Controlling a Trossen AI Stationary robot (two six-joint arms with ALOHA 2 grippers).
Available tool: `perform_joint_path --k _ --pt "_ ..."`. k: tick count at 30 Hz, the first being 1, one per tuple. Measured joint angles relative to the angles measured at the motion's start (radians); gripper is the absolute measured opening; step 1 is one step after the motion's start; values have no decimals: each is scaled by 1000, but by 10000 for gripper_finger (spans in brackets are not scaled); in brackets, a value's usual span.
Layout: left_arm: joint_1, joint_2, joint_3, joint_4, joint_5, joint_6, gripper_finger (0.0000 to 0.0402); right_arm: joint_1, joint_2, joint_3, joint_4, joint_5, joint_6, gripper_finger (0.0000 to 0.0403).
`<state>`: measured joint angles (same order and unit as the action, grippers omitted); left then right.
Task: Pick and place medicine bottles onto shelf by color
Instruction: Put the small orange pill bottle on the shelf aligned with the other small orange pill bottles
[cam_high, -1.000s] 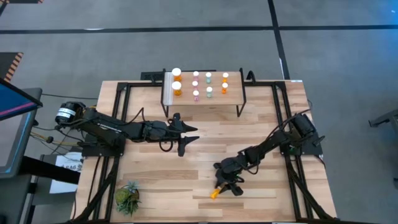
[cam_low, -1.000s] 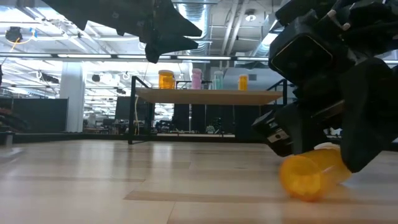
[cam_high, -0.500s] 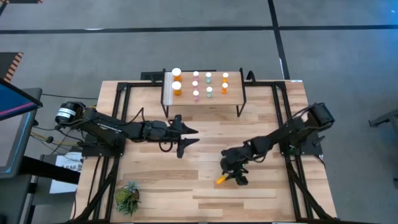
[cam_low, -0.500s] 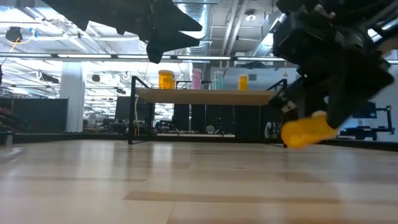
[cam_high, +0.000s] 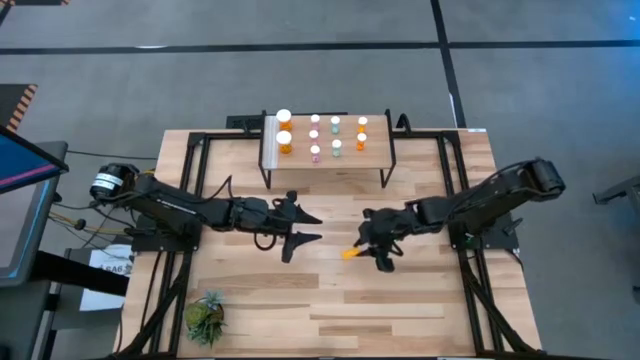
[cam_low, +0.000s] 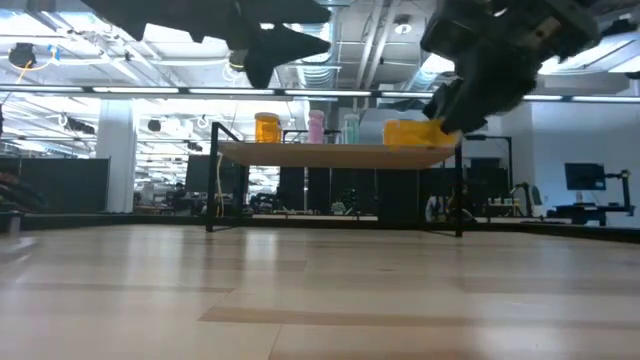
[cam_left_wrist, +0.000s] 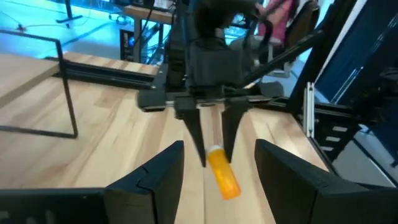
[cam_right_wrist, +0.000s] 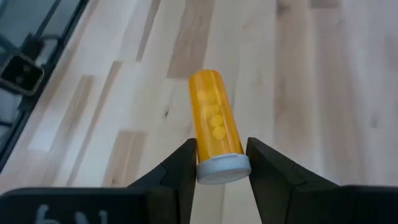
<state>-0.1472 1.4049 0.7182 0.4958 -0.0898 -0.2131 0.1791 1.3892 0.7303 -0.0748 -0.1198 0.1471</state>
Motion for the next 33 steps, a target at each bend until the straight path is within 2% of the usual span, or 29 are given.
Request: perform_joint_path --k 9,13,21,26,30,33 --pt "2 187 174 -80 34 61 203 -62 -60 1 -5 27 -1 147" --pt "13 223 246 -169 31 62 204 -66 -60 1 -3 30 -1 152" --pt "11 235 254 -285 80 54 204 -71 -60 1 2 78 1 154" --pt "11 235 254 -284 104 66 204 -77 -60 1 8 100 2 154" --pt "11 235 254 -284 74 74 204 -78 -60 1 17 127 3 152" --pt "11 235 254 -302 -3 81 204 -77 -60 1 83 127 3 151"
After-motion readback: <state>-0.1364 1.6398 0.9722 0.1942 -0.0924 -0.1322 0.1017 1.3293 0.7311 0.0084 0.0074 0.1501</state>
